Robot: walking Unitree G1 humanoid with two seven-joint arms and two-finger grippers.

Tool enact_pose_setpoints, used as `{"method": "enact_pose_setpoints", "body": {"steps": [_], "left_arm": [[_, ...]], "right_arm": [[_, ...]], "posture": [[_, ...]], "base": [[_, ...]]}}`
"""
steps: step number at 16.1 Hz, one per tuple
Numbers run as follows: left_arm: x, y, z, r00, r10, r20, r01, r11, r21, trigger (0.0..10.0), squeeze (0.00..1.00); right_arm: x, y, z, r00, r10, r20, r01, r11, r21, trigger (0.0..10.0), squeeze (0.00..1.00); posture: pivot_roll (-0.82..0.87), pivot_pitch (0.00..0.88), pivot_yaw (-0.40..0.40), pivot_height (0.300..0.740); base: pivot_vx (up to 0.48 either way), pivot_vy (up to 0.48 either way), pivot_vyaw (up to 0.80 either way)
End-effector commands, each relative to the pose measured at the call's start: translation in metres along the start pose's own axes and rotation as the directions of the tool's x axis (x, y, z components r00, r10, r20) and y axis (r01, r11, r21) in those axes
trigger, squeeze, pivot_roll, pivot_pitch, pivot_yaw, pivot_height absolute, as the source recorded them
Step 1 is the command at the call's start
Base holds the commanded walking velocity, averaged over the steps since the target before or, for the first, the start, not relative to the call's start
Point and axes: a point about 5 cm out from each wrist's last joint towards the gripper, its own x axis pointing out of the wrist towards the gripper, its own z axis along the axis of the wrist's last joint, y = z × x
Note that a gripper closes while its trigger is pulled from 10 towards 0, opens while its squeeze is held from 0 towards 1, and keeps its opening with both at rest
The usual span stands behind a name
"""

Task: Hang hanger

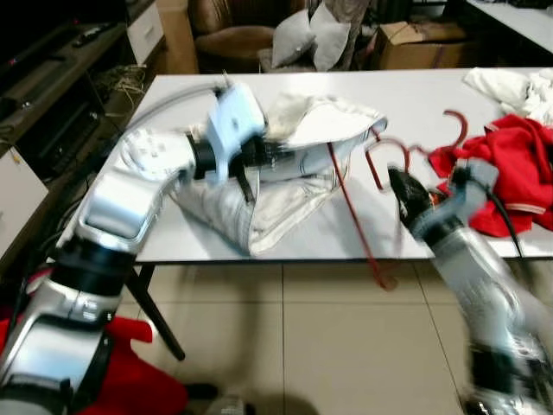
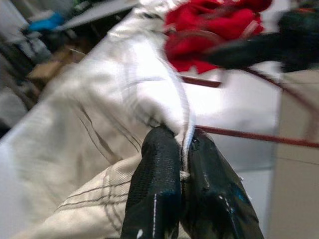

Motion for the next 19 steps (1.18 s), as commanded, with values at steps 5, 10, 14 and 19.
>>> {"method": "enact_pose_setpoints", "body": {"steps": [5, 10, 14, 19], "left_arm": [[-0.001, 0.009, 0.058, 0.951, 0.013, 0.309, 0.076, 0.960, -0.271, 0.0, 0.00], [0.023, -0.020, 0.057, 0.950, -0.230, 0.210, 0.287, 0.910, -0.301, 0.0, 0.00], [0.029, -0.010, 0.095, 0.891, -0.172, 0.421, 0.357, 0.838, -0.412, 0.0, 0.00], [0.034, 0.010, 0.136, 0.792, -0.060, 0.608, 0.492, 0.653, -0.577, 0.0, 0.00]], "right_arm": [[0.024, 0.014, -0.006, 0.999, 0.045, 0.030, -0.051, 0.974, 0.219, 10.0, 0.00], [0.053, 0.020, 0.015, 0.984, -0.042, 0.176, -0.051, 0.869, 0.492, 10.0, 0.00], [0.063, 0.020, 0.012, 0.971, -0.137, 0.194, 0.016, 0.853, 0.521, 10.0, 0.00], [0.064, 0.025, -0.035, 0.971, -0.228, 0.064, 0.171, 0.860, 0.480, 10.0, 0.00]], "posture": [[0.06, 0.000, 0.073, 0.740], [0.07, 0.000, 0.094, 0.740], [0.08, 0.000, 0.111, 0.740], [0.07, 0.000, 0.133, 0.740]], "base": [[0.000, 0.000, 0.00], [0.000, 0.000, 0.00], [0.000, 0.000, 0.00], [0.000, 0.000, 0.00]]}}
